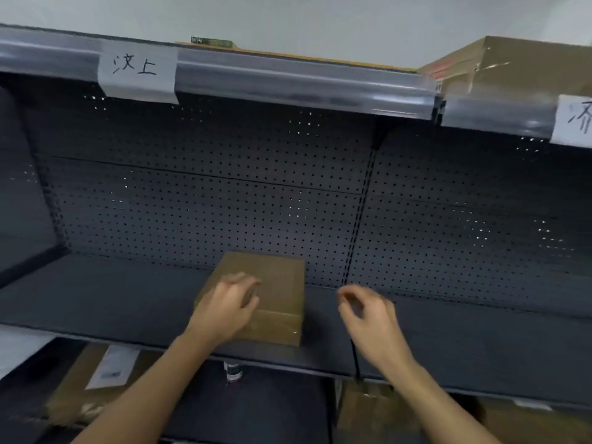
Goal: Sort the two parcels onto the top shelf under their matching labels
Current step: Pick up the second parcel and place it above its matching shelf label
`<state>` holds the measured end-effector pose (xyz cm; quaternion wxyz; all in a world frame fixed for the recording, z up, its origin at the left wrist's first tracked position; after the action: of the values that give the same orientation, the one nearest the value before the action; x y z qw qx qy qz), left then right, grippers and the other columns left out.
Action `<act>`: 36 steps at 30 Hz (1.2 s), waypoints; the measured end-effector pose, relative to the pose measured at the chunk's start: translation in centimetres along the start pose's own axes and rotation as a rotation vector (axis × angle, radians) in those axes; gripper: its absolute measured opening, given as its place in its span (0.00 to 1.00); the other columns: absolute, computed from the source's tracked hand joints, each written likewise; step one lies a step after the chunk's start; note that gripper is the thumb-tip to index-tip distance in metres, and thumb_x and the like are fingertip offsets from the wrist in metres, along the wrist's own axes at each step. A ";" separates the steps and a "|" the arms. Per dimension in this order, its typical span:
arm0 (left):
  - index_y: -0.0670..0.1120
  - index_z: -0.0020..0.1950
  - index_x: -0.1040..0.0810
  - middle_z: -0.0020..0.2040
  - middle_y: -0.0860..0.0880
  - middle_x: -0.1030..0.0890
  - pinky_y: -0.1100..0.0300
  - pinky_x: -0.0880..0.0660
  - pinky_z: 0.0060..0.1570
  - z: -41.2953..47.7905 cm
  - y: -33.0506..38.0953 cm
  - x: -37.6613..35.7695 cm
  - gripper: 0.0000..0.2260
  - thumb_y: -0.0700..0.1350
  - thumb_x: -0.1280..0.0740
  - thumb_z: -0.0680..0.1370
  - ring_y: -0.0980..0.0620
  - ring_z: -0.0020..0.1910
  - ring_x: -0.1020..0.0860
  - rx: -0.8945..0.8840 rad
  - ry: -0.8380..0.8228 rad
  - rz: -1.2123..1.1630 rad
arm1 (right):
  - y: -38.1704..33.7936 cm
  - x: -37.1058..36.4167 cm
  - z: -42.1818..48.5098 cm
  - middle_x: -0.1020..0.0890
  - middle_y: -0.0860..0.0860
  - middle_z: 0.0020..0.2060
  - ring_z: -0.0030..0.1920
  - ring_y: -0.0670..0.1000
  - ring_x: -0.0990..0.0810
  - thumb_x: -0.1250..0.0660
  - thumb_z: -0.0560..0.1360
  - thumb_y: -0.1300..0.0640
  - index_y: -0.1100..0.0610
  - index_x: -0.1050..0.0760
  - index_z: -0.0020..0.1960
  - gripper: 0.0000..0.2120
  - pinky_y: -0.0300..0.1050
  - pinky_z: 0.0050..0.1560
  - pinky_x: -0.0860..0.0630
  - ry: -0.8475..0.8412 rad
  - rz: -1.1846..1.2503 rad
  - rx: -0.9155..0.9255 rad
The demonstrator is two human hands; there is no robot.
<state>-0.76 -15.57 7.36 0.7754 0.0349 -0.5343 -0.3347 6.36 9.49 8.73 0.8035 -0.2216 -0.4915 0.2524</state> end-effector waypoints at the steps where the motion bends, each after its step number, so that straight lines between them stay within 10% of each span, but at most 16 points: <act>1: 0.45 0.65 0.23 0.63 0.47 0.21 0.51 0.24 0.56 -0.5 -1.6 -0.7 0.14 0.44 0.37 0.80 0.46 0.63 0.24 0.035 -0.031 0.026 | 0.7 -1.9 -0.1 0.17 0.47 0.55 0.56 0.47 0.19 0.36 0.79 0.55 0.53 0.20 0.60 0.12 0.45 0.57 0.22 -0.036 -0.017 -0.035; 11: 0.44 0.64 0.23 0.66 0.42 0.23 0.41 0.36 0.69 -2.1 -10.9 -5.1 0.29 0.57 0.51 0.73 0.37 0.68 0.31 0.177 -0.130 0.176 | 3.0 -12.3 1.3 0.21 0.59 0.66 0.65 0.60 0.22 0.42 0.82 0.45 0.58 0.34 0.77 0.27 0.51 0.58 0.23 -0.281 -0.071 -0.352; 18: 0.47 0.73 0.33 0.76 0.36 0.40 0.44 0.37 0.71 -0.1 -12.8 -5.5 0.21 0.52 0.40 0.82 0.34 0.74 0.38 0.473 -0.129 -0.257 | 2.6 -15.1 4.2 0.27 0.58 0.73 0.72 0.61 0.30 0.44 0.82 0.41 0.59 0.38 0.78 0.31 0.49 0.66 0.32 -0.294 0.241 -0.605; 23: 0.54 0.76 0.35 0.74 0.37 0.34 0.48 0.36 0.70 0.1 -12.7 -5.7 0.23 0.53 0.37 0.81 0.38 0.72 0.34 0.573 -0.063 -0.491 | 3.3 -16.7 4.6 0.31 0.54 0.76 0.75 0.58 0.33 0.43 0.81 0.41 0.56 0.42 0.81 0.33 0.54 0.74 0.36 -0.279 0.457 -0.700; 36: 0.46 0.76 0.35 0.74 0.45 0.29 0.56 0.36 0.71 -3.0 -9.3 -4.7 0.26 0.51 0.35 0.80 0.48 0.73 0.33 0.440 0.132 -0.546 | 3.6 -13.2 2.7 0.24 0.45 0.67 0.67 0.51 0.26 0.37 0.81 0.48 0.46 0.38 0.78 0.26 0.56 0.72 0.32 -0.112 0.912 -0.703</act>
<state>-3.64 -21.07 -1.60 0.6642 0.3641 -0.5132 -0.4036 -1.91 4.34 -1.21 0.4644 -0.6509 -0.4424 0.4062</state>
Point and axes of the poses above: each hand's wrist, its own z-axis towards the middle knuckle, its own x-axis out of the back of the hand, y = z × x, the point moved 2 cm from there along z, towards the middle knuckle
